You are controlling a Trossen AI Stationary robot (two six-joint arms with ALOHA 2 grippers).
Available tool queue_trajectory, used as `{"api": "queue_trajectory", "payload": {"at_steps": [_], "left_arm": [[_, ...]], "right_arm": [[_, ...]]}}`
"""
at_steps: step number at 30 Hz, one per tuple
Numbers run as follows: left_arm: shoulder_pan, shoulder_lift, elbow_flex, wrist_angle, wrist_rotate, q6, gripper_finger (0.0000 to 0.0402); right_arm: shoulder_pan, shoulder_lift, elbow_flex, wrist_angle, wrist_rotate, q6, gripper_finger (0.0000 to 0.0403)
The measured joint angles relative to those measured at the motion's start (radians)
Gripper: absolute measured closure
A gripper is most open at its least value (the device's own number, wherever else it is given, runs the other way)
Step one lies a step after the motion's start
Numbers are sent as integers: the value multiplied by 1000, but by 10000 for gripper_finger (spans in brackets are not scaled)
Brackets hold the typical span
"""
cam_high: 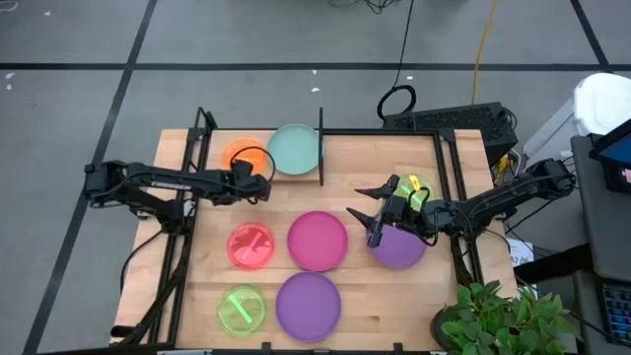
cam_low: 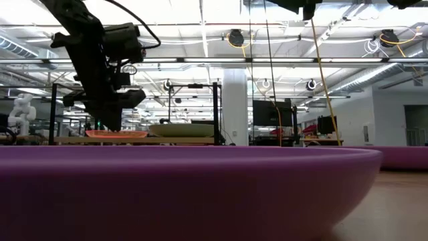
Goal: Place and stack plates onto a shelf
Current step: Put the transparent orange plate on the shelf
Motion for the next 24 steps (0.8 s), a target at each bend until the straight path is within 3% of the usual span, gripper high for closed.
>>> {"api": "queue_trajectory", "payload": {"at_steps": [10, 17, 24], "left_arm": [[46, -1, 0, 16, -51, 29, 335], [23, -2, 0, 57, 30, 40, 335], [-4, -2, 0, 95, 13, 82, 335]], "right_arm": [[0, 0, 0, -2, 0, 4, 167], [0, 0, 0, -7, 0, 5, 167], [0, 0, 0, -7, 0, 5, 167]]}}
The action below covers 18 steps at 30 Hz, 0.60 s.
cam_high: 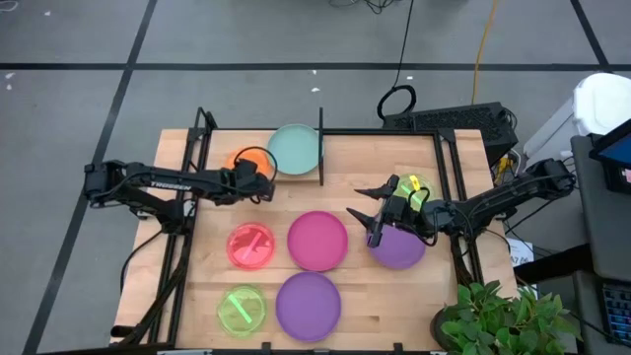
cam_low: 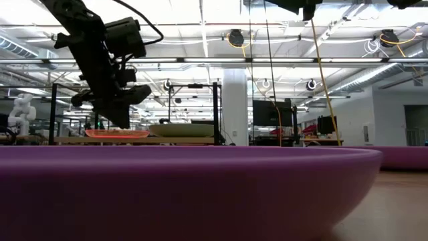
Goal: Place and stack plates onto a shelf
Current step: Put the transparent orange plate on the shelf
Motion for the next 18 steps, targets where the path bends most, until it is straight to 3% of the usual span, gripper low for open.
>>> {"api": "queue_trajectory", "payload": {"at_steps": [5, 10, 18], "left_arm": [[26, -1, 0, -11, 4, 45, 335], [-39, -71, 16, 19, 135, 69, 335], [-117, -98, 21, -65, 125, 61, 335]], "right_arm": [[0, 0, 0, 0, 0, 1, 167], [0, 0, 0, -7, 0, 16, 167], [0, 0, 0, -30, 0, 22, 167]]}}
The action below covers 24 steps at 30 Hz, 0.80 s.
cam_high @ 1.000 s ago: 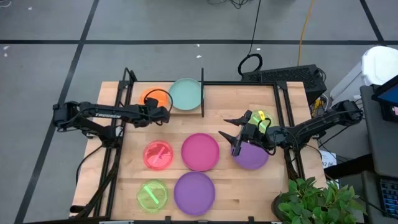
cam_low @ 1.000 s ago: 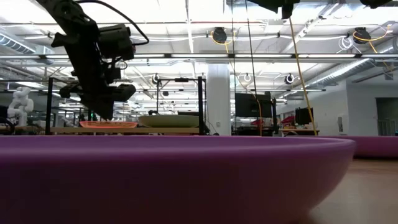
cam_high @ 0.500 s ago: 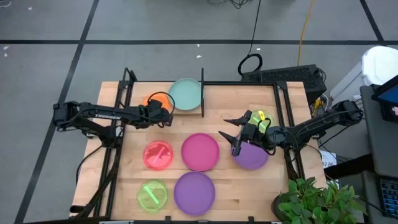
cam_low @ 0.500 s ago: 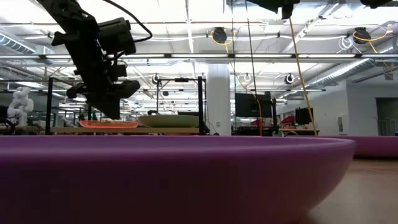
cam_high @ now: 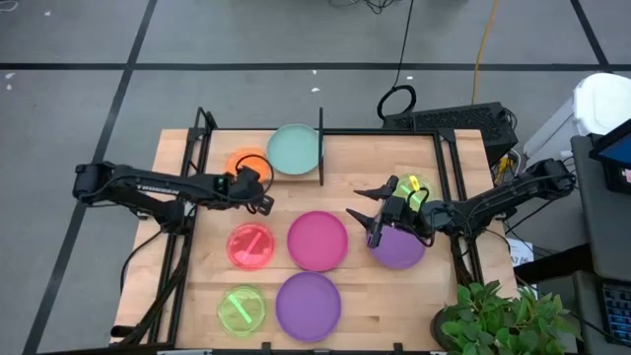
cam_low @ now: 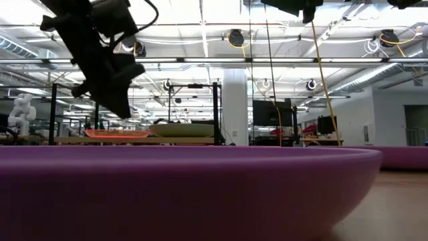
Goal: Place and stack plates onto a shelf
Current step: Put the transparent orange plate on the shelf
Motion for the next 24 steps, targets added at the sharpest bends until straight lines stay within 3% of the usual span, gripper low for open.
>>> {"api": "queue_trajectory", "payload": {"at_steps": [8, 12, 19, 24], "left_arm": [[24, 96, 0, -38, -8, -13, 335], [33, 133, 0, -39, -63, -21, 335], [42, 138, 0, -38, -150, -31, 335], [89, 138, 0, -38, -158, -8, 335]], "right_arm": [[0, 0, 0, 0, 0, 0, 167], [0, 0, 0, 0, 0, 0, 167], [0, 0, 0, 0, 0, 0, 167], [0, 0, 0, 0, 0, 0, 167]]}}
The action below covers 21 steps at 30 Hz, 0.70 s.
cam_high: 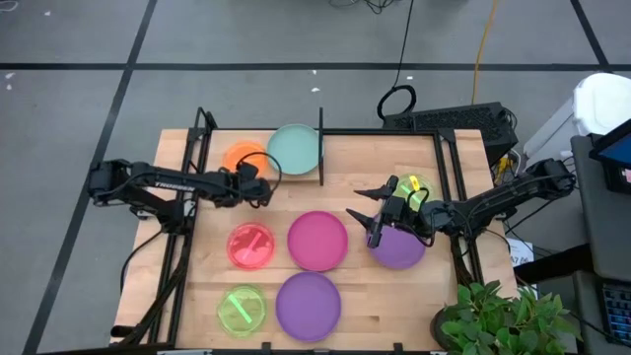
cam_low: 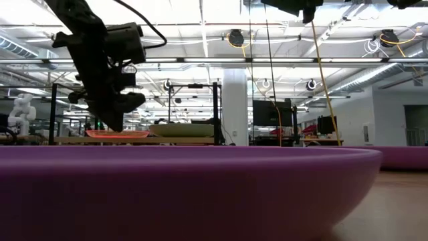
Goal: Place and stack plates onto a shelf
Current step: Put the transparent orange plate on the shelf
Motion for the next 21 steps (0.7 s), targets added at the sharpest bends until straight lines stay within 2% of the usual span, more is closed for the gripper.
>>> {"api": "queue_trajectory", "payload": {"at_steps": [16, 21], "left_arm": [[110, 0, 0, 3, -26, 70, 335], [118, -1, 0, 2, -74, 44, 335]], "right_arm": [[0, 0, 0, 0, 0, 0, 167], [0, 0, 0, 0, 0, 0, 167]]}}
